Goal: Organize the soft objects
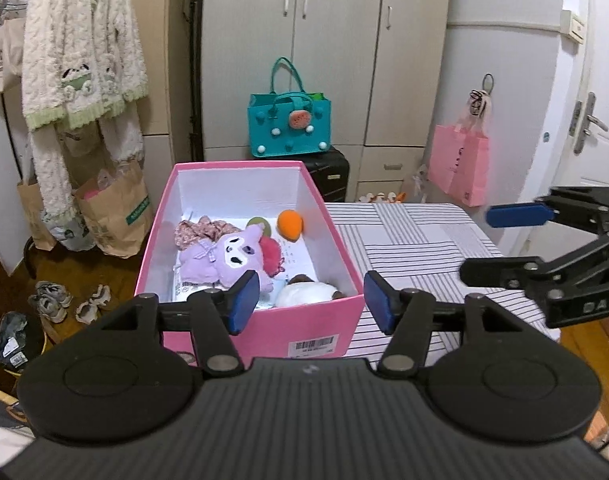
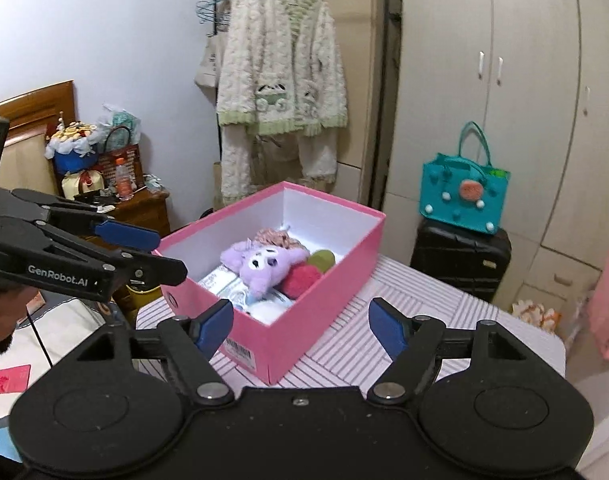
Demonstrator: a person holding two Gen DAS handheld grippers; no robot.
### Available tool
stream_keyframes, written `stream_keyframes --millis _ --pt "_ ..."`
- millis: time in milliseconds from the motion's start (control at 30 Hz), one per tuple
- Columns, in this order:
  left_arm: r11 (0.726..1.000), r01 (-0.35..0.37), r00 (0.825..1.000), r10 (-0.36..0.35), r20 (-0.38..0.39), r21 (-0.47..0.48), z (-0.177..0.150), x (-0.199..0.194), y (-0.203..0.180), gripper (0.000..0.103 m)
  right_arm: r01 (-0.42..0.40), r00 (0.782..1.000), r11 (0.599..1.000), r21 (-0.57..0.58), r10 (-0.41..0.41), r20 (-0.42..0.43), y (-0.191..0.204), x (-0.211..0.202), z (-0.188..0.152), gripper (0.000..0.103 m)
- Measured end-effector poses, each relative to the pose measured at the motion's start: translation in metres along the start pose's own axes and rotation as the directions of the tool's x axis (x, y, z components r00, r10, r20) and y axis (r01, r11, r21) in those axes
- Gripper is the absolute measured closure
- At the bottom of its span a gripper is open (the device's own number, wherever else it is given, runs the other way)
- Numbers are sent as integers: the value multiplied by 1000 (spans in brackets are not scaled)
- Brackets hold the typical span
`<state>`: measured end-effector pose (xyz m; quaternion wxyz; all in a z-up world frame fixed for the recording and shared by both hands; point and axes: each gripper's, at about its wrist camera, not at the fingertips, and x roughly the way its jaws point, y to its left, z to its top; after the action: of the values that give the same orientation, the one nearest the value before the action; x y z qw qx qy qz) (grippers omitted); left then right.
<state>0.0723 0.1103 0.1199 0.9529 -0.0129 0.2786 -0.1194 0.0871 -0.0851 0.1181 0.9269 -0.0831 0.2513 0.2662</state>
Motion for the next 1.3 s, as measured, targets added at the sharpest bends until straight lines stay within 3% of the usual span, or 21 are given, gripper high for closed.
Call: stream_keyframes --millis 133,267,367,433,600,667,800,933,1200,1300 --pt "1000 -24 1000 24 2 -19 -7 4 2 42 57 998 998 23 -57 -16 -2 -4 -8 7" --pt "997 -75 997 75 -3 -33 -14 12 2 38 162 986 986 28 -161 -44 -3 -2 -16 1" --pt "995 -84 996 84 -7 -52 -17 16 3 34 220 970 975 35 -215 -113 -6 3 -19 0" --pt "995 -82 997 82 -3 -59 -18 17 3 32 200 971 979 28 -195 -138 -8 5 -24 0" --pt "994 -93 996 94 7 -61 -23 18 -2 12 207 976 971 119 -198 -89 -14 -3 -43 0" --pt "994 -88 996 88 -4 -64 -25 21 -4 0 209 977 966 149 -201 -65 -15 -7 -48 0" --pt "994 -67 996 61 -70 -84 -27 33 -4 0 247 969 957 149 -242 -49 -14 -6 -54 0" --pt "985 -153 982 143 -127 -74 -27 38 -11 0 282 959 949 142 -280 -33 -9 -8 -54 0" --pt "988 -145 989 143 -34 -53 -35 18 -24 0 346 937 923 169 -349 -10 4 -19 -60 0" --pt "988 -156 988 156 -17 -6 -39 16 -34 0 346 936 916 203 -353 1 8 -24 -66 0"
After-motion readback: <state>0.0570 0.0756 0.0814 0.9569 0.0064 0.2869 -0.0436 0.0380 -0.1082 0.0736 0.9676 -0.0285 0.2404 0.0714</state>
